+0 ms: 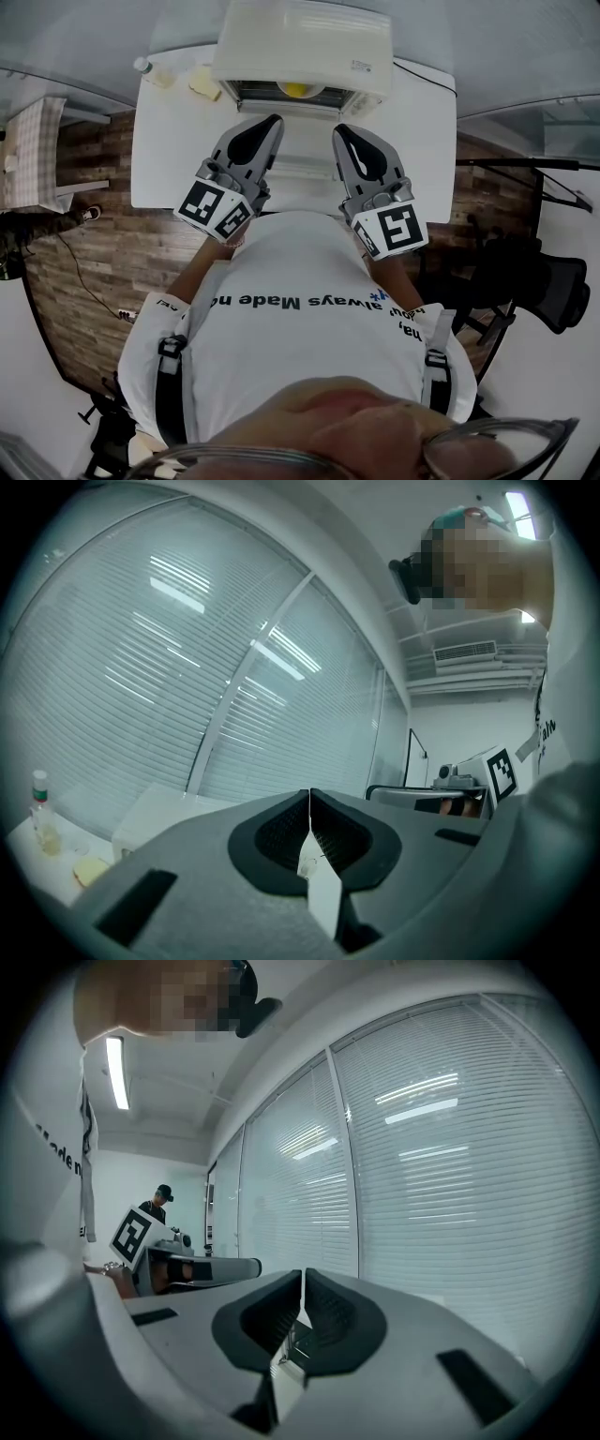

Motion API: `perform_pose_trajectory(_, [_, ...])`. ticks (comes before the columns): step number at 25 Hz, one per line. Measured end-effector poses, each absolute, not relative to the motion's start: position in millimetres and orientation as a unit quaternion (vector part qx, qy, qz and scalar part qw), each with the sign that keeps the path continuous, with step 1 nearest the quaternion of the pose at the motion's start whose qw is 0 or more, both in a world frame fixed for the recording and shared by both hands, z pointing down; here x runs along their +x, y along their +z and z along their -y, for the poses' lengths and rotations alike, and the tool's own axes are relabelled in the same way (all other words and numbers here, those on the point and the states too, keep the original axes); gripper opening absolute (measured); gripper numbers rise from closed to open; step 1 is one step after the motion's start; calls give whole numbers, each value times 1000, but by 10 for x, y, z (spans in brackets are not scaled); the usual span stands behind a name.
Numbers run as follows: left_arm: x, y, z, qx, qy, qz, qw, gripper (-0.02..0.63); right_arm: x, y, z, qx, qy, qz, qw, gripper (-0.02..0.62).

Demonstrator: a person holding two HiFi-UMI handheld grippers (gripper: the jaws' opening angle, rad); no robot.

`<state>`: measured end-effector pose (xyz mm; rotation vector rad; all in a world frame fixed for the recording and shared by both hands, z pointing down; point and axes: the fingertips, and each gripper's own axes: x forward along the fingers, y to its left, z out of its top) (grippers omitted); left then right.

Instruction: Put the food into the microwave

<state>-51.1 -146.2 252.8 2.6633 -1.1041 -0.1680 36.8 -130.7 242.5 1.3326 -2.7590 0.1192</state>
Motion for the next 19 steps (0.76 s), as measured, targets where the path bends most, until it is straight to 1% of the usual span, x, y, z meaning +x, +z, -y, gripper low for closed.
perform_pose_trajectory(19, [-510, 2551, 1417, 913, -59, 383, 129, 12, 400, 2380, 1267, 441, 32, 896, 37, 20])
